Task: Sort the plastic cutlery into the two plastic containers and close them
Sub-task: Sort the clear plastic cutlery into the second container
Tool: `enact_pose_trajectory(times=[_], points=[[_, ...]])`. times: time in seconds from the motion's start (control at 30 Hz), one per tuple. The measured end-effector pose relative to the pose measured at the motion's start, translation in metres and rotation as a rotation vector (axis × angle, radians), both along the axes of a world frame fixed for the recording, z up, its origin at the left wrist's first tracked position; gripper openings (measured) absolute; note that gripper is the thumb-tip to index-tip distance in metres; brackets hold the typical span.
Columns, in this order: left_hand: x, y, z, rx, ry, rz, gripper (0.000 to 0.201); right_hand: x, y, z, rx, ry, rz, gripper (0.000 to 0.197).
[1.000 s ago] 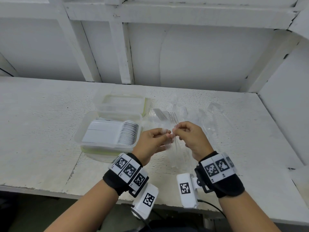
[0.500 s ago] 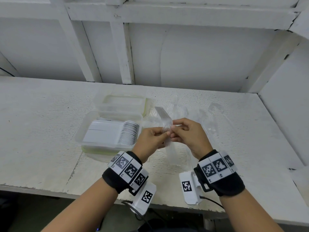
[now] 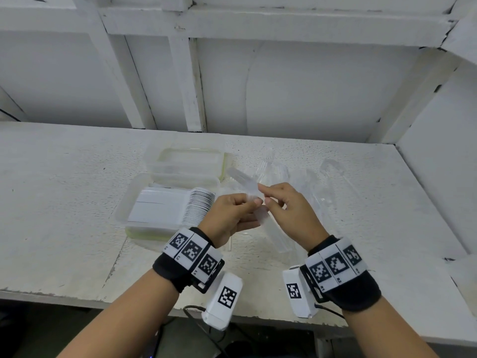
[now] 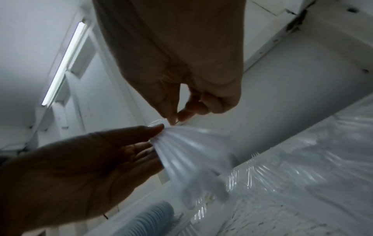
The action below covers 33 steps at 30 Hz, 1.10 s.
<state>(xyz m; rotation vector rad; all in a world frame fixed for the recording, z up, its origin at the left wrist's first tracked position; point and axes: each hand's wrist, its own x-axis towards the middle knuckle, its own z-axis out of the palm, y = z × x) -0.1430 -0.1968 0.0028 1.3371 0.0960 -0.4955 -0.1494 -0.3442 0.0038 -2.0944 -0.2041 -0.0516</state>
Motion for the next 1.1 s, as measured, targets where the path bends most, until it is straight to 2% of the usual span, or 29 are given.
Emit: enact_pose_trajectory(times=[0.1,0.2,0.3,0.33,0.37,0.43,0.47,0.6,0.73,0.83,0.9,0.97,1.0,1.1], points=[[0.001,0.0,0.0,0.004,0.023,0.117,0.011,-0.006,0.004,-0.007,-0.178,-0.139,-0.053,0.034],[0.004,-0.001,0.001,-0.065,0.051,0.267,0.019,-0.013,0.013,-0.013,-0.43,-0.262,-0.019,0.036],[0.005,-0.004,0.001,-0.126,0.068,0.317,0.018,-0.012,0.019,-0.018,-0.629,-0.346,-0.042,0.046],[0.005,-0.005,0.002,-0.133,0.071,0.324,0.017,-0.01,0.02,-0.018,-0.671,-0.321,-0.024,0.049],[0.005,-0.005,0.002,-0.128,0.071,0.325,0.018,-0.009,0.021,-0.018,-0.708,-0.297,0.01,0.047],[0.004,-0.006,0.002,-0.09,0.068,0.312,0.019,-0.005,0.02,-0.019,-0.719,-0.321,0.064,0.03],[0.005,-0.005,0.002,-0.061,0.067,0.304,0.019,-0.004,0.02,-0.019,-0.721,-0.318,0.079,0.029],[0.006,-0.002,0.001,0.02,0.044,0.267,0.015,-0.003,0.022,-0.015,-0.586,-0.333,0.05,0.03],[0.009,0.004,0.004,0.079,-0.024,0.153,0.032,0.003,0.016,-0.006,-0.386,0.06,0.053,0.031],[0.013,0.013,0.003,0.084,-0.023,0.091,0.035,0.007,0.008,0.006,-0.034,0.258,0.09,0.026],[0.017,0.021,0.004,0.013,-0.029,0.081,0.034,0.009,0.001,0.01,0.261,0.424,0.164,0.025],[0.021,0.028,0.008,-0.103,-0.065,0.061,0.035,0.011,-0.004,0.016,0.464,0.542,0.24,0.028],[0.022,0.031,0.01,-0.16,-0.082,0.049,0.04,0.012,-0.005,0.018,0.514,0.583,0.27,0.029],[0.028,0.036,0.018,-0.228,-0.135,-0.009,0.074,0.016,-0.005,0.021,0.611,0.683,0.331,0.031]])
